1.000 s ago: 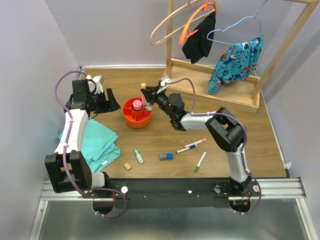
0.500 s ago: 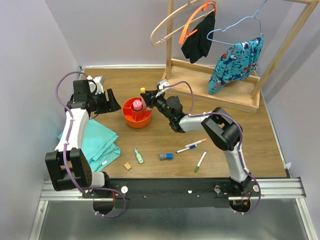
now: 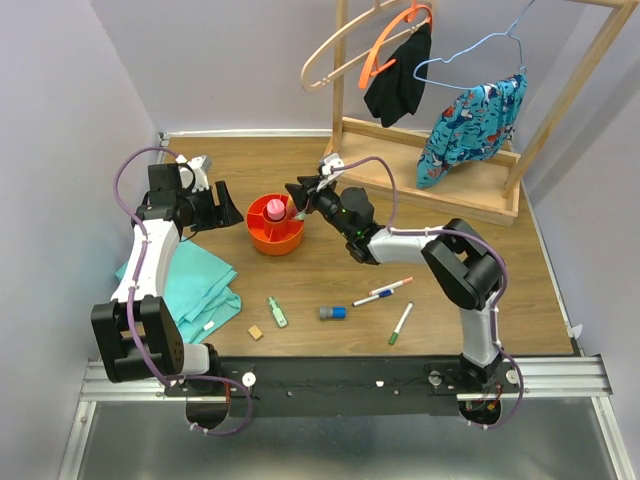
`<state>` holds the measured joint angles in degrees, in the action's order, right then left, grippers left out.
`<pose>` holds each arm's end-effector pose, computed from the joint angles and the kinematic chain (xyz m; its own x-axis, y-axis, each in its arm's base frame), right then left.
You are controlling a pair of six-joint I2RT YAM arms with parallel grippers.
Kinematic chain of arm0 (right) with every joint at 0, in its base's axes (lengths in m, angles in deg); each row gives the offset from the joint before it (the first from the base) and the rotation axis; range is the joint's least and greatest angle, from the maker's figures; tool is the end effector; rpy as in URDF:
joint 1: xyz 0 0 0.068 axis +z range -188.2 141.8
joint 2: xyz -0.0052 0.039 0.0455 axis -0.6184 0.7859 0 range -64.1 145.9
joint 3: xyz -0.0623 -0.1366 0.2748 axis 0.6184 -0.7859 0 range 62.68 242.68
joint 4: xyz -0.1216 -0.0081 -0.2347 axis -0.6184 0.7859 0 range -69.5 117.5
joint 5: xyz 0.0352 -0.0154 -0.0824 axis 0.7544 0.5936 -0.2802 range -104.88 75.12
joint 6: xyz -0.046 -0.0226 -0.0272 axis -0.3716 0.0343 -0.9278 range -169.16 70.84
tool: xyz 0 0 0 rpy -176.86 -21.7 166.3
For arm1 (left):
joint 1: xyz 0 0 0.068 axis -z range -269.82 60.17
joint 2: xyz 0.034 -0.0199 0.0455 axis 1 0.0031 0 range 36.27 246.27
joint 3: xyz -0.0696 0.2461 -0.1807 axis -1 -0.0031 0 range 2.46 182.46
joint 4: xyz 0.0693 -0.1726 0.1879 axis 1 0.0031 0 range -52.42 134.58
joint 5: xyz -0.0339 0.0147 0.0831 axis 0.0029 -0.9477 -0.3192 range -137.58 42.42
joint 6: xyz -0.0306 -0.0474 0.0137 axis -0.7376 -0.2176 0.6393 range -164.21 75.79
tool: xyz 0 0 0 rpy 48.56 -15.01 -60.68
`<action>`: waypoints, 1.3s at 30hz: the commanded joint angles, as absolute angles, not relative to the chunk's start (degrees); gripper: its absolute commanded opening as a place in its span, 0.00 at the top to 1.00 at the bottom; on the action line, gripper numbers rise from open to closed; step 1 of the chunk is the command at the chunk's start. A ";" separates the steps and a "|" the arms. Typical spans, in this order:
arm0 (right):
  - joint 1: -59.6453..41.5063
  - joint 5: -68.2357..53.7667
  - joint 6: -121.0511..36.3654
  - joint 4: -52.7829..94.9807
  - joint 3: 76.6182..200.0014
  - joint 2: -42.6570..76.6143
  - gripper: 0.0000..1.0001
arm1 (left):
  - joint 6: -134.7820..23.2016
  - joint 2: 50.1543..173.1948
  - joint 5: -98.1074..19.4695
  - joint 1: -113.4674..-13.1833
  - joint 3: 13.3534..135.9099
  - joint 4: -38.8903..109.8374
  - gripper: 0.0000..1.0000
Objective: Sort the stationery into containers
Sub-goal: Place the pen in the storage box, then move the storage box to the center of the board.
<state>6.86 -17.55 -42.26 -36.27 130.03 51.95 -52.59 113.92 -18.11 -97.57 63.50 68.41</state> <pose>0.3386 0.3366 0.2573 0.0175 0.1874 -0.9821 -0.6814 0.7211 0.1254 0.2844 0.0180 0.3173 -0.7531 -0.2305 -0.6162 0.1037 0.8833 -0.4571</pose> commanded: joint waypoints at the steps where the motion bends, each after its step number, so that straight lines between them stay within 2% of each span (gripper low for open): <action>1: 6.89 -17.42 -42.74 -30.74 130.97 50.33 0.51 | -51.95 111.68 -15.94 -97.21 63.02 67.37 0.20; 6: 6.80 -16.02 -42.48 -34.25 127.98 51.21 0.51 | -52.03 110.45 -15.85 -97.29 63.02 67.99 0.20; 11: 6.80 -19.08 -44.23 -31.98 126.92 45.42 0.51 | -51.77 110.10 -16.11 -97.21 62.85 67.81 0.20; 15: 6.63 -20.67 -46.43 -22.85 129.20 39.18 0.51 | -53.35 110.36 -17.78 -96.95 61.18 65.53 0.20; 18: 6.45 -23.31 -44.07 -11.52 131.75 35.14 0.51 | -55.10 111.23 -19.98 -96.59 61.00 64.30 0.27; 21: 5.84 -25.07 -38.27 4.64 134.22 32.24 0.55 | -55.20 113.16 -20.16 -96.42 61.79 64.73 0.40; 22: 5.66 -25.24 -37.04 10.95 133.96 31.27 0.55 | -55.11 113.69 -19.98 -96.33 61.88 65.26 0.42; 25: 5.49 -25.34 -35.18 16.01 129.14 26.44 0.55 | -55.64 114.67 -20.24 -95.45 62.05 64.39 0.41; 31: 5.49 -25.95 -35.36 16.20 120.34 17.57 0.55 | -56.25 117.74 -25.87 -93.96 63.11 64.38 0.42; 39: 4.69 -25.95 -36.15 13.21 115.94 14.47 0.57 | -57.48 121.78 -25.52 -93.52 63.90 63.60 0.44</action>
